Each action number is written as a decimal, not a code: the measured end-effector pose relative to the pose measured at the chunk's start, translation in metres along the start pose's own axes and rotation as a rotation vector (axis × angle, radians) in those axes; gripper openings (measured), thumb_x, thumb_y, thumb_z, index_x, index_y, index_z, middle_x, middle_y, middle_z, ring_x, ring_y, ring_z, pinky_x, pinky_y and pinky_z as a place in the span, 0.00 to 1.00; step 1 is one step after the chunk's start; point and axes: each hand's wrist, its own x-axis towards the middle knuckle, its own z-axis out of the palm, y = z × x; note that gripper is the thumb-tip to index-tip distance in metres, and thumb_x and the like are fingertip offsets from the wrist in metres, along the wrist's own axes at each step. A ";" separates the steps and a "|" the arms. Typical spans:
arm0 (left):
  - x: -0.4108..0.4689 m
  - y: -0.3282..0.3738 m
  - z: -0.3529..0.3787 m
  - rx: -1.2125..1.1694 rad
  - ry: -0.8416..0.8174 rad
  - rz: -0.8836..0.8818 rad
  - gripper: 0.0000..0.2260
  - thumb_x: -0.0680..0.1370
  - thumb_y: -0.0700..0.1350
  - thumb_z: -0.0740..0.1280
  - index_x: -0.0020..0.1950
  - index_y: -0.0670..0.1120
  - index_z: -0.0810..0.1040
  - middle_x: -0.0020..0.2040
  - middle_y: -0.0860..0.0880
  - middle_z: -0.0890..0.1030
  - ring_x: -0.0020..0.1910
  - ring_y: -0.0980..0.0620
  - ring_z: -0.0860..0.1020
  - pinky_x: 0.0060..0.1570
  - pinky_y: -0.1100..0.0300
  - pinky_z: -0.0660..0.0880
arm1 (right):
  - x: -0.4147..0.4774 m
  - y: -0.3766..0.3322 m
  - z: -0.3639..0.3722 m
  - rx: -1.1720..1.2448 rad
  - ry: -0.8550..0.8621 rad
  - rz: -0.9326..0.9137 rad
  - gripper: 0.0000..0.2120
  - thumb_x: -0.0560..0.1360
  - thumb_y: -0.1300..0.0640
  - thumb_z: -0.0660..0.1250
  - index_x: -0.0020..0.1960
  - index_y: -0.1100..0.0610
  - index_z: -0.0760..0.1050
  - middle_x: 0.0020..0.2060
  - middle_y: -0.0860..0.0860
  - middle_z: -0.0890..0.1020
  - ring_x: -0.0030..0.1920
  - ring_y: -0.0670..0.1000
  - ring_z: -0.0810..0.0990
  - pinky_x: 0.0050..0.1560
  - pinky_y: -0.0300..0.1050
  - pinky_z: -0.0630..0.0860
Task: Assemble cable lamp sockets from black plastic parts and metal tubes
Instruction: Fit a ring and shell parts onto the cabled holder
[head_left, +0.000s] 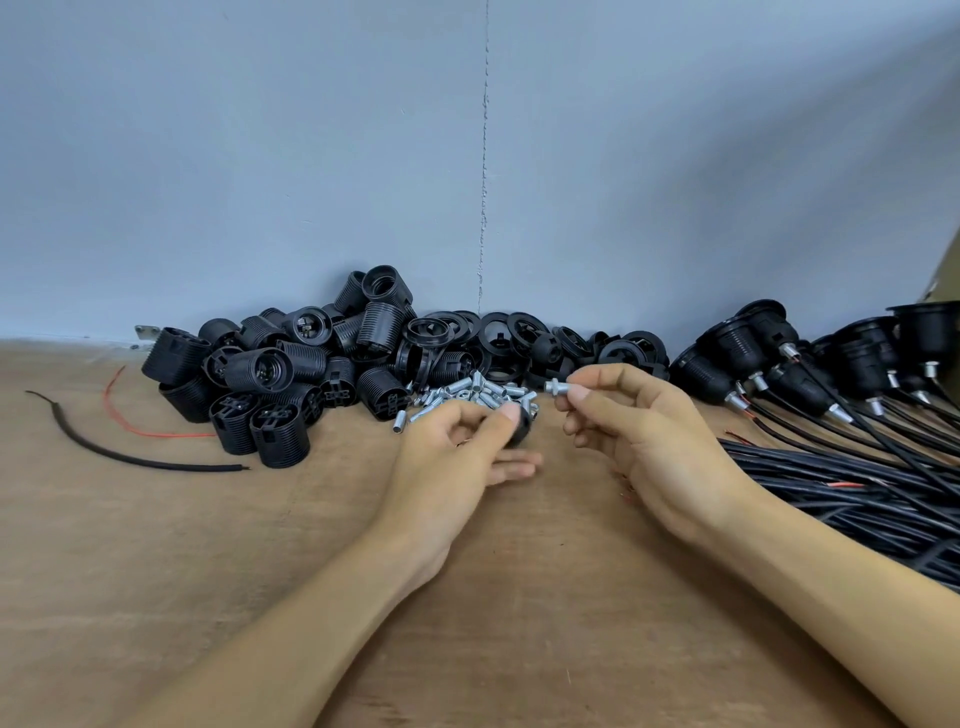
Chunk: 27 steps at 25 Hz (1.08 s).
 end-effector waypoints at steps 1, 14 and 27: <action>0.001 0.002 -0.003 -0.140 0.001 -0.064 0.08 0.81 0.42 0.69 0.49 0.38 0.78 0.42 0.44 0.87 0.46 0.41 0.87 0.45 0.55 0.84 | -0.002 0.000 0.000 -0.108 -0.005 -0.052 0.07 0.74 0.63 0.72 0.52 0.60 0.79 0.41 0.58 0.85 0.39 0.50 0.82 0.42 0.40 0.79; 0.003 0.005 -0.006 -0.348 -0.070 -0.195 0.09 0.79 0.40 0.68 0.58 0.38 0.77 0.53 0.37 0.86 0.51 0.40 0.86 0.47 0.53 0.84 | -0.023 0.001 0.015 -0.641 -0.029 -0.306 0.04 0.76 0.60 0.73 0.48 0.52 0.82 0.38 0.46 0.86 0.41 0.45 0.85 0.43 0.33 0.77; 0.006 -0.004 -0.011 -0.296 -0.182 -0.100 0.17 0.75 0.38 0.70 0.64 0.42 0.79 0.55 0.43 0.86 0.55 0.41 0.85 0.46 0.57 0.82 | -0.012 0.002 0.007 -0.470 -0.031 -0.174 0.01 0.77 0.60 0.71 0.49 0.57 0.81 0.36 0.52 0.85 0.36 0.48 0.83 0.41 0.37 0.79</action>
